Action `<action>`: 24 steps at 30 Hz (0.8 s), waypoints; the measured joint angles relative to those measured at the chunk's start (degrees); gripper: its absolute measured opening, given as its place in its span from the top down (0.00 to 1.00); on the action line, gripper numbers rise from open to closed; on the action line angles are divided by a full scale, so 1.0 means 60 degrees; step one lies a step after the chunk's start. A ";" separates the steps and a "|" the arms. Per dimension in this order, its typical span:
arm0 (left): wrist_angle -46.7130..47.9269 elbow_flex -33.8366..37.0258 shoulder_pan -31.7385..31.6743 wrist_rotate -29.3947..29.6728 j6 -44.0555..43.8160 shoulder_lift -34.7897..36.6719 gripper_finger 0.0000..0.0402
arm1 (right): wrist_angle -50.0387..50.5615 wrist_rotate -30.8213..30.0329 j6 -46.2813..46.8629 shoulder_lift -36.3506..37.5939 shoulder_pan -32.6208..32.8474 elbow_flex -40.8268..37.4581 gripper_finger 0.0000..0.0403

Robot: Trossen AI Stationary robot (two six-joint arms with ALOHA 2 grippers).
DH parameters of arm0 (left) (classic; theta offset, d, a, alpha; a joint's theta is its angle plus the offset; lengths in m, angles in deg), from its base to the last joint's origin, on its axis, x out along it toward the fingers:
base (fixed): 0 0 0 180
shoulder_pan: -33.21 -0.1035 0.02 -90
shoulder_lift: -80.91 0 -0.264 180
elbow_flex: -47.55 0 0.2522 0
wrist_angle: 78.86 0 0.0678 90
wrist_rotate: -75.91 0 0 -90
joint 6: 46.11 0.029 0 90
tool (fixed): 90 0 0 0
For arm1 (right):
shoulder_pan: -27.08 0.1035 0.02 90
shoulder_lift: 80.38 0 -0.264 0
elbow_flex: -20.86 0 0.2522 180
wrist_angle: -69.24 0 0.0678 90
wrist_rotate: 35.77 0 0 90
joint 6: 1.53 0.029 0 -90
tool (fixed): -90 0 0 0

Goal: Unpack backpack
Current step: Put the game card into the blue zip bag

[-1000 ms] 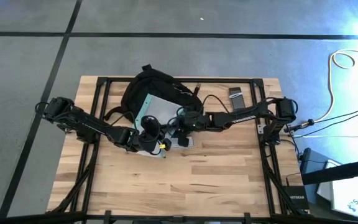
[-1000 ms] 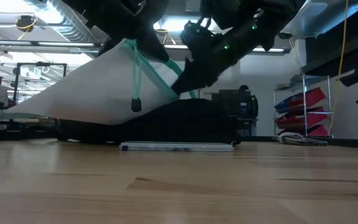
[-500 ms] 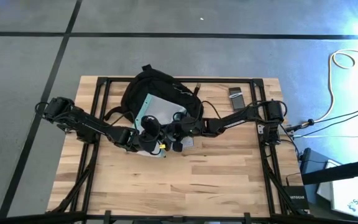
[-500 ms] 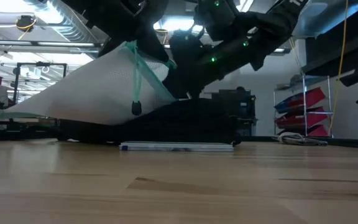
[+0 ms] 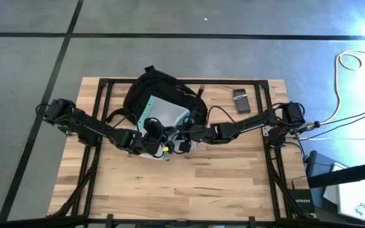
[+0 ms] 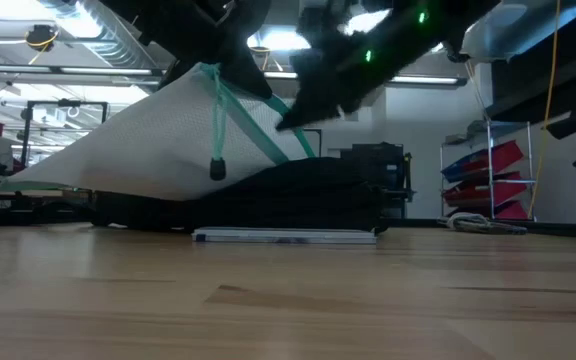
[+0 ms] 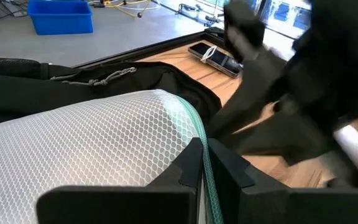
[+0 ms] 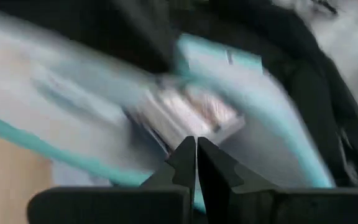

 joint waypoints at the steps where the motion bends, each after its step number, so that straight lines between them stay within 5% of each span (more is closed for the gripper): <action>1: -0.0002 0.0000 0.0000 0.0000 0.0000 0.0000 0.99 | 0.0096 -0.0146 0.0101 -0.0163 -0.0047 -0.0018 1.00; 10: 0.0001 0.0000 0.0000 0.0000 -0.0004 0.0000 0.99 | -0.0583 -0.1898 0.0416 -0.1102 -0.0063 -0.0019 1.00; 24: 0.0006 0.0000 0.0002 -0.0001 -0.0040 0.0000 0.99 | -0.3256 0.1387 0.0353 -0.1603 -0.0120 -0.0008 1.00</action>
